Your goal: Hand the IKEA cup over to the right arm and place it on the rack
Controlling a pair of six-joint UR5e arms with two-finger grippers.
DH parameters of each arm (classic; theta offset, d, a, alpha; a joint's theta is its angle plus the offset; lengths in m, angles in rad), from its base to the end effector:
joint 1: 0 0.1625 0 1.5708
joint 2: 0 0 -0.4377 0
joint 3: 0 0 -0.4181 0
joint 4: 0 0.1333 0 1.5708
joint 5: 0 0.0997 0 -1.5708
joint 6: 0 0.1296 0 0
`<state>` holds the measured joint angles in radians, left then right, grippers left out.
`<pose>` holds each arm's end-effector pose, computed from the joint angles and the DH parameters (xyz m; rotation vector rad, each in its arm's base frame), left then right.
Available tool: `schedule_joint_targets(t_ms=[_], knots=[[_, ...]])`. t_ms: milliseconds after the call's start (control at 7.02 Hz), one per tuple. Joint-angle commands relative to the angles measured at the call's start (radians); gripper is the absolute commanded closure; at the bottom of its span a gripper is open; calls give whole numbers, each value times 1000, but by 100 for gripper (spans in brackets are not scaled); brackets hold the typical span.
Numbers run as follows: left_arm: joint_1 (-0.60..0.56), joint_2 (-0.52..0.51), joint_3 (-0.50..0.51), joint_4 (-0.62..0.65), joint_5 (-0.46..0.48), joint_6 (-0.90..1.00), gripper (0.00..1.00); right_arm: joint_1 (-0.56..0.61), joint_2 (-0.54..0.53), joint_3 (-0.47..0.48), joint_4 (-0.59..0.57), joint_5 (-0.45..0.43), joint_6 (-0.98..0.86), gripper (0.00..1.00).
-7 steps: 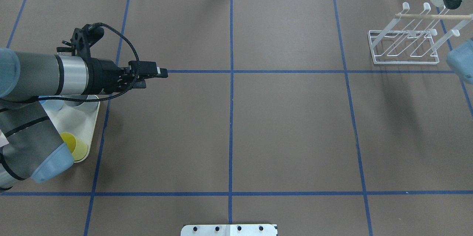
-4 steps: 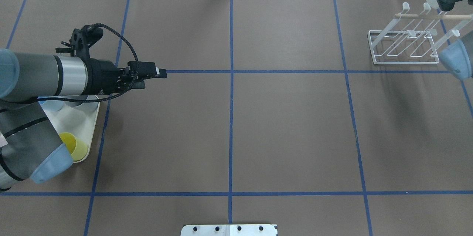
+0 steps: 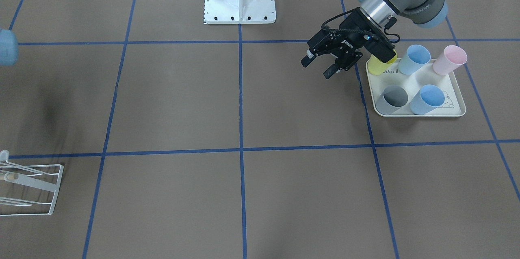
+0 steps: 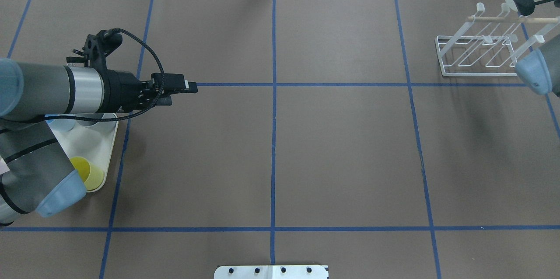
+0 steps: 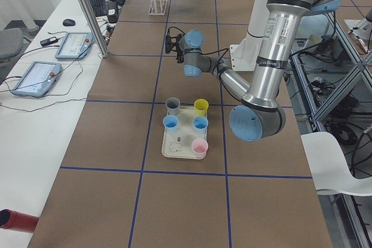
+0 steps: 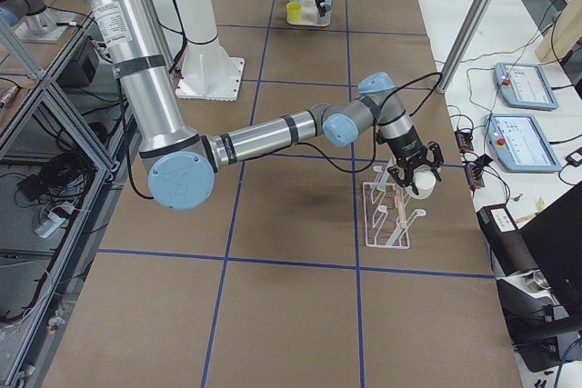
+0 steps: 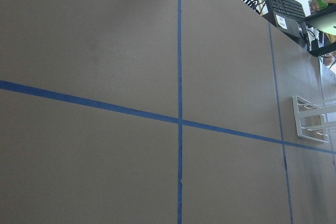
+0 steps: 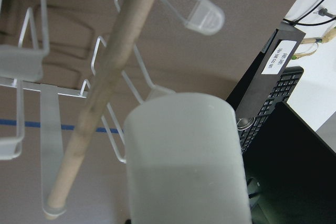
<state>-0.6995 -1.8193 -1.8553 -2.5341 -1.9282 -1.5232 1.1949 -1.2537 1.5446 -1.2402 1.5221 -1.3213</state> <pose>0.3996 -0.4512 0.2839 0.2717 1.4817 -0.2571 -0.1247 -0.6963 0.5057 0.5979 0.3653 -1.6212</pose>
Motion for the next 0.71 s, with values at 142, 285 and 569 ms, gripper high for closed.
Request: schedule_joint_targets(t_ms=[142,285,569], knots=[[0,0,1,0,0,0,0,-23,30,-35,1,-25,1,100],[0,2,1,-2,0,0,0,-31,24,-38,-1,-45,2,100],[0,2,1,-2,0,0,0,-44,17,-44,1,-59,4,100]])
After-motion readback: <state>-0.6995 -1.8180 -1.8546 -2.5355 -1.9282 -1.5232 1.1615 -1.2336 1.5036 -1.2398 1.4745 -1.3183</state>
